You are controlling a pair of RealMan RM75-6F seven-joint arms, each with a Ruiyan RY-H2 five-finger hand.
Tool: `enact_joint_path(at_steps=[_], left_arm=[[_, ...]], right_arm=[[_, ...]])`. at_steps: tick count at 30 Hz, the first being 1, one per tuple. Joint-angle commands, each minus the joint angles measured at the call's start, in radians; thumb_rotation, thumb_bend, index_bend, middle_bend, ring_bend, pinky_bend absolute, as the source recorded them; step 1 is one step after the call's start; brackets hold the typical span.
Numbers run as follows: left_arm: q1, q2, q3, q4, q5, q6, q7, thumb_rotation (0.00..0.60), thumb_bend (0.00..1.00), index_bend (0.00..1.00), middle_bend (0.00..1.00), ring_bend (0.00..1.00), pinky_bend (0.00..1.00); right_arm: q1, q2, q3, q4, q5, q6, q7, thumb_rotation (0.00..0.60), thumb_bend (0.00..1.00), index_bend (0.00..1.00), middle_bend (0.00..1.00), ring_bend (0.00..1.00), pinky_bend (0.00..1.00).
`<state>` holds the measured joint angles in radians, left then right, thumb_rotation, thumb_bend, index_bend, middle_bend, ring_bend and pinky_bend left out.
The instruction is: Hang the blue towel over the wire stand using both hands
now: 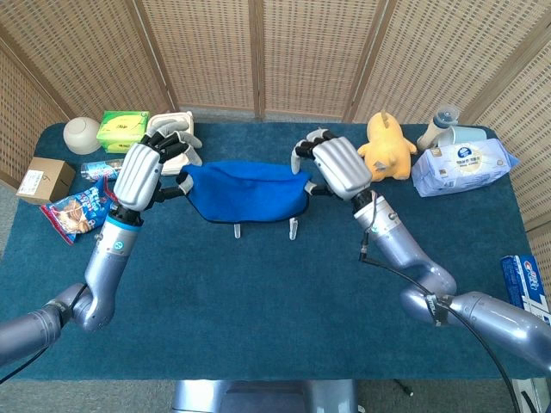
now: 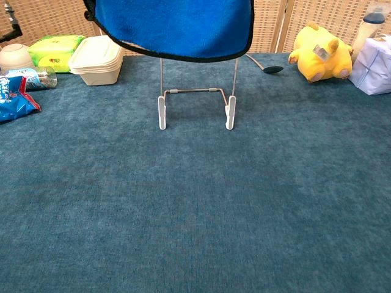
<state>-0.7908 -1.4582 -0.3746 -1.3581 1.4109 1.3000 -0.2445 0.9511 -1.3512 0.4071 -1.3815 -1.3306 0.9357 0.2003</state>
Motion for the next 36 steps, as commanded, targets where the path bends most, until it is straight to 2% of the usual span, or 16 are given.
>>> enact_joint_path(at_steps=[1,8,9,14,23,36], left_arm=[[-0.016,-0.013,-0.014,0.017,-0.015,-0.013,0.001,0.6,0.55,0.8,0.42,0.25,0.17],[-0.067,-0.054,-0.052,0.085,-0.057,-0.047,-0.007,0.6,0.55,0.79,0.42,0.25,0.17],[-0.092,-0.07,-0.063,0.119,-0.075,-0.079,-0.006,0.6,0.55,0.79,0.42,0.25,0.16],[-0.126,-0.105,-0.063,0.186,-0.085,-0.107,-0.017,0.6,0.55,0.79,0.42,0.24,0.16],[-0.142,-0.165,-0.019,0.275,-0.087,-0.146,-0.062,0.6,0.55,0.79,0.42,0.24,0.14],[-0.097,-0.162,0.02,0.266,-0.082,-0.126,-0.098,0.6,0.55,0.79,0.42,0.24,0.13]], right_arm=[[0.022,-0.004,0.008,0.037,0.015,-0.025,0.008,0.6,0.4,0.99,0.52,0.46,0.29],[0.062,-0.022,0.016,0.12,0.041,-0.062,0.022,0.6,0.4,0.99,0.52,0.46,0.29],[0.074,-0.033,0.017,0.16,0.054,-0.076,0.017,0.6,0.4,0.99,0.52,0.46,0.29],[0.091,-0.058,0.009,0.219,0.061,-0.088,0.026,0.6,0.4,0.99,0.52,0.46,0.29],[0.093,-0.078,-0.019,0.254,0.052,-0.085,0.042,0.6,0.4,0.99,0.52,0.46,0.29],[0.063,-0.074,-0.06,0.215,0.041,-0.053,0.021,0.6,0.4,0.99,0.52,0.46,0.29]])
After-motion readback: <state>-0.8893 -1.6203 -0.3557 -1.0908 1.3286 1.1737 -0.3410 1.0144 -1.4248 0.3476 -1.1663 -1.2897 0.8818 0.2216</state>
